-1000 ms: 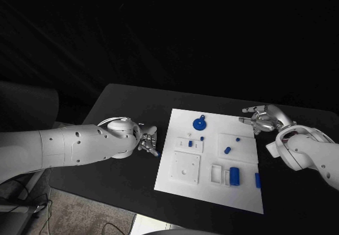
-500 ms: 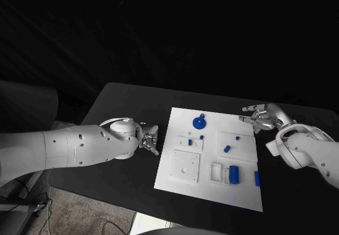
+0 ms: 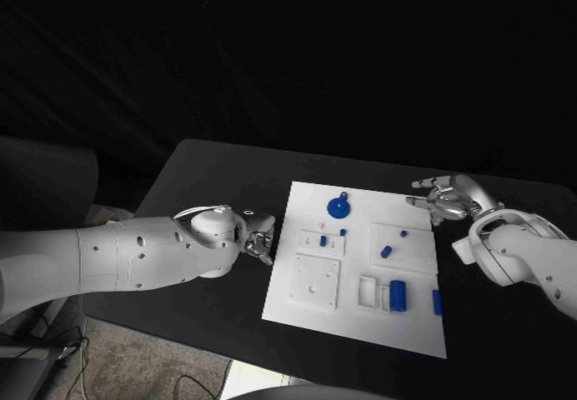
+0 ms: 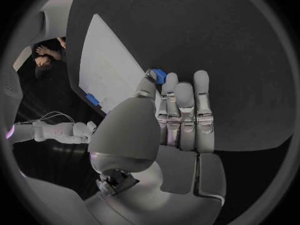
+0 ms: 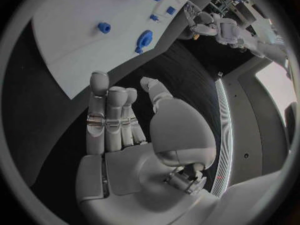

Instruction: Assemble the parts on the task board

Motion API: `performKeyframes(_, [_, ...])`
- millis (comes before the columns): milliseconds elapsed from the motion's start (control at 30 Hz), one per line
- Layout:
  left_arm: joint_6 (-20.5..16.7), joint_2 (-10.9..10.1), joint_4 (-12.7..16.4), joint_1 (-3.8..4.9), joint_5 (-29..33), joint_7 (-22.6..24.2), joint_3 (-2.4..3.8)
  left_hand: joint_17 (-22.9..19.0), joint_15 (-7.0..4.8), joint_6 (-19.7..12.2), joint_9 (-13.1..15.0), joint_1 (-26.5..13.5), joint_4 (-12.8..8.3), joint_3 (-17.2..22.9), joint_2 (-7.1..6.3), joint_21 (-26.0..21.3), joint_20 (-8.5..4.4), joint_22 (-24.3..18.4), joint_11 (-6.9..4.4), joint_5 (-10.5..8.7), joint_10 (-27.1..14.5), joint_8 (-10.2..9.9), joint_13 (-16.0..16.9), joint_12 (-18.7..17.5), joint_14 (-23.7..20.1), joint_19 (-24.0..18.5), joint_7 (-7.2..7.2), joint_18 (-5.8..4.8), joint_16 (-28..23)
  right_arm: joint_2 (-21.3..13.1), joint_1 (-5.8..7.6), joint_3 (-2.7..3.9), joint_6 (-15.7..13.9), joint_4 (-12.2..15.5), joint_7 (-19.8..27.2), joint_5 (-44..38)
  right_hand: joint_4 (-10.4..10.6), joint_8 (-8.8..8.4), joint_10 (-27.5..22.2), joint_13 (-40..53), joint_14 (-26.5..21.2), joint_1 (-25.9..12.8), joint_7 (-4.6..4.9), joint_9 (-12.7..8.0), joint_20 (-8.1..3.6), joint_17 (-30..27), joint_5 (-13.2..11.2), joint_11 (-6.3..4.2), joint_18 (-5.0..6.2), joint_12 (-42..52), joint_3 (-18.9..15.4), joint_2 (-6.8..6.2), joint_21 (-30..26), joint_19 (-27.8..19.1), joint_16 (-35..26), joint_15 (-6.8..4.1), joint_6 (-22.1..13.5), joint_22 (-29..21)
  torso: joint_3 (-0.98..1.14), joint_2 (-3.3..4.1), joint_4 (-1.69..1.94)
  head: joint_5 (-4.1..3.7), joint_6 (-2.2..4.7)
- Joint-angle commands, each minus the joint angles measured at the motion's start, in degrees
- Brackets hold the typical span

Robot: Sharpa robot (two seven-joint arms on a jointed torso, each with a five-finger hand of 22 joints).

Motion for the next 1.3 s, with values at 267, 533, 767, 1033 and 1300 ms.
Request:
performKeyframes(267, [4.6,0.3,0.4,-2.85,-1.3,-0.4,-1.71,0.1,-0.05,2.9,-17.5,1.6,-4.6,2.7,3.09,1.9,-0.33,1.3,-0.04,4.8,2.6,0.2,-0.7,-1.3,1.2,-0.3,-0.74,0.63,0.4,0.0,-0.07,0.01,0.8,0.1,0.6,-0.1,-0.1,-0.05,0.4,0.2,0.4,-0.6,-0.06,0.1,-0.12,0.1,0.3,-0.24,0.74,0.4,0.4,0.02,0.4,2.1,0.3,-0.12,0.3,1.9,0.04,0.01,-0.04,-0.21,0.0])
performKeyframes(533, [3.6,-1.0,0.4,-2.88,-0.1,-0.1,-1.67,0.0,-0.07,2.6,-16.4,0.3,-4.2,4.0,6.36,3.0,-0.24,1.1,0.02,3.2,3.9,0.2,-1.1,-2.2,1.3,-0.9,-0.91,0.76,0.1,-0.1,-0.09,0.01,0.7,0.0,0.6,-0.1,-0.1,-0.05,0.4,0.2,0.4,-0.6,-0.06,0.1,-0.12,0.1,0.3,-0.24,0.74,0.4,0.4,0.02,0.4,2.1,0.3,-0.12,0.3,1.9,0.0,-0.01,-0.06,-0.53,0.15])
performKeyframes(767, [4.5,-2.8,0.5,-2.01,4.1,0.7,-1.57,0.0,-0.13,2.9,-15.1,-0.4,-2.5,4.5,7.43,3.0,-0.25,1.0,-0.01,-0.14,3.9,0.2,-0.6,-1.8,1.1,-1.1,-1.19,0.61,0.1,-0.1,-0.11,0.01,0.7,0.0,0.7,-0.1,0.0,-0.02,0.4,0.2,0.4,-0.7,-0.09,0.1,-0.13,0.2,0.3,-0.25,0.73,0.4,0.4,0.02,0.4,2.1,0.3,-0.13,0.6,1.9,0.0,-0.02,-0.02,-0.86,0.31])
performKeyframes(1033, [6.8,-4.7,-0.3,1.11,17.3,1.4,-1.33,0.5,-0.39,3.6,-13.4,-0.7,-1.2,4.6,7.63,3.5,-0.64,1.1,-0.25,-0.97,3.9,0.2,0.5,-0.2,1.3,-0.9,-1.54,0.21,0.9,-0.1,-0.15,0.01,0.7,0.0,0.7,0.0,0.0,-0.02,0.4,0.2,0.4,-0.7,-0.09,0.1,-0.13,0.2,0.3,-0.25,0.73,0.4,0.4,0.02,0.4,2.1,0.3,-0.13,0.6,1.9,0.01,-0.01,-0.05,-1.0,0.51])
performKeyframes(1300, [7.6,-5.6,-0.9,5.15,24.5,1.4,-1.23,0.8,-0.5,3.8,-12.5,-0.6,-1.3,4.7,7.39,4.2,-0.83,1.1,-0.38,-0.83,3.9,0.2,1.0,0.5,1.2,-0.9,-1.65,0.02,1.7,0.1,-0.17,0.01,0.6,-0.1,0.7,0.0,0.0,-0.02,0.4,0.2,0.4,-0.7,-0.09,0.1,-0.13,0.2,0.3,-0.25,0.73,0.4,0.4,0.02,0.4,2.1,0.3,-0.13,0.6,1.9,0.04,-0.02,-0.05,-0.93,0.56])
